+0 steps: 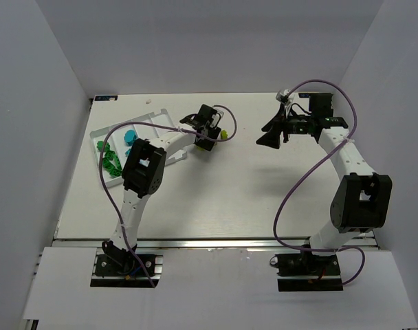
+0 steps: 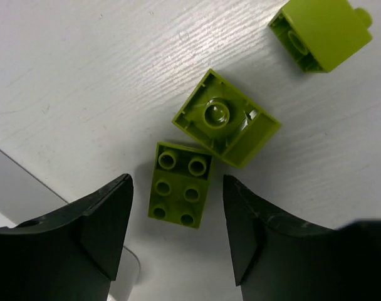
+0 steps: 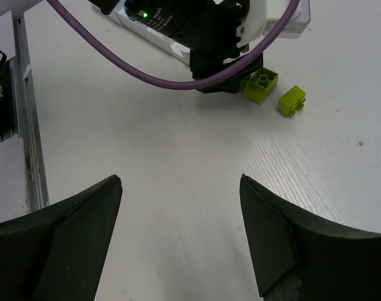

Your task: Sort the legos into containers by color

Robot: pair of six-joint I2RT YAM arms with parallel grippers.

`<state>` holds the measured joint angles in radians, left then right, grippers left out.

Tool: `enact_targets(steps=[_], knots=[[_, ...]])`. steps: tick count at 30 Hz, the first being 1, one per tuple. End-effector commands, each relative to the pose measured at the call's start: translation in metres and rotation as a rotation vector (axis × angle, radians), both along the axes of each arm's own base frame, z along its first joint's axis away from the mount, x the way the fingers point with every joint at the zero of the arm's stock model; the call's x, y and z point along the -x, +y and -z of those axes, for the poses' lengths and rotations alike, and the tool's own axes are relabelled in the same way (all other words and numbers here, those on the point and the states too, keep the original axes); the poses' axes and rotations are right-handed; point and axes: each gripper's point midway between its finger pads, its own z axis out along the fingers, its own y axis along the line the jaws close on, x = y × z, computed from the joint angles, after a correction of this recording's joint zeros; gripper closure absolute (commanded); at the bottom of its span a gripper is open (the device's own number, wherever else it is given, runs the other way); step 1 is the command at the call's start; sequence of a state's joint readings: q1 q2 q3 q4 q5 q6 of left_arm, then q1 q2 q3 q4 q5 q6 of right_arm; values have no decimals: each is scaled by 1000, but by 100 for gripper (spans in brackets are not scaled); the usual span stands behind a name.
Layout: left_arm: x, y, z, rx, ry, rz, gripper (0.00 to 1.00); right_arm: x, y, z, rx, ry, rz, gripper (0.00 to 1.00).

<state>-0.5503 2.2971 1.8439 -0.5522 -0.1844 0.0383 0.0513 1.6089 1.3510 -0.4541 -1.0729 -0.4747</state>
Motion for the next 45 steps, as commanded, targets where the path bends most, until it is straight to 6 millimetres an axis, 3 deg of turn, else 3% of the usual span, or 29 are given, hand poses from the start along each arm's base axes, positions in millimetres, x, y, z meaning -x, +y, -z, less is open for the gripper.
enact_targets(steps=[1, 2, 3, 5, 6, 8, 13, 14, 17, 18, 19, 22, 27, 31, 37, 41, 43, 45], knots=[[-7, 2, -7, -23, -25, 0, 31, 9, 2, -13, -26, -30, -26, 20], [-7, 2, -4, -18, -23, -2, 34, 10, 2, -12, -25, -30, -25, 20], [-6, 1, -1, -11, -14, -11, 47, 10, 2, -12, -27, -26, -23, 21], [-5, 0, 0, -3, -10, -18, 59, 10, 2, -14, -28, -45, -18, 21], [-5, 0, 0, 1, -9, -22, 70, 11, 2, -13, -30, -40, -16, 21], [-7, -3, -11, 24, -28, -30, 79, 11, 2, -13, -31, -46, -14, 22], [-5, -9, -49, 137, -76, -96, 90, 11, -1, -10, -9, -55, 7, 27], [-6, -10, -72, 176, -118, -104, 90, 10, -1, -9, -6, -55, 11, 28], [2, -5, -90, 240, -148, -149, 94, 13, -2, -8, -1, -58, 23, 32], [5, -3, -110, 283, -175, -170, 95, 14, -2, -6, -2, -58, 25, 34], [8, 3, -107, 293, -172, -192, 100, 16, -3, -3, 1, -50, 29, 36], [10, 23, -121, 343, -194, -281, 100, 17, -3, -1, 2, -39, 37, 43], [8, 59, -106, 382, -176, -414, 100, 19, -3, 5, 14, -28, 51, 47], [-9, 101, -97, 399, -172, -543, 100, 20, -3, 6, 29, -38, 54, 47], [-37, 129, -104, 413, -206, -616, 100, 23, -1, 10, 38, -36, 53, 47], [-50, 140, -96, 365, -203, -637, 99, 24, -1, 12, 40, -33, 54, 46], [-55, 144, -88, 344, -189, -648, 92, 25, 0, 12, 42, -33, 53, 46], [-58, 150, -80, 312, -184, -659, 76, 25, -1, 14, 45, -30, 57, 44]])
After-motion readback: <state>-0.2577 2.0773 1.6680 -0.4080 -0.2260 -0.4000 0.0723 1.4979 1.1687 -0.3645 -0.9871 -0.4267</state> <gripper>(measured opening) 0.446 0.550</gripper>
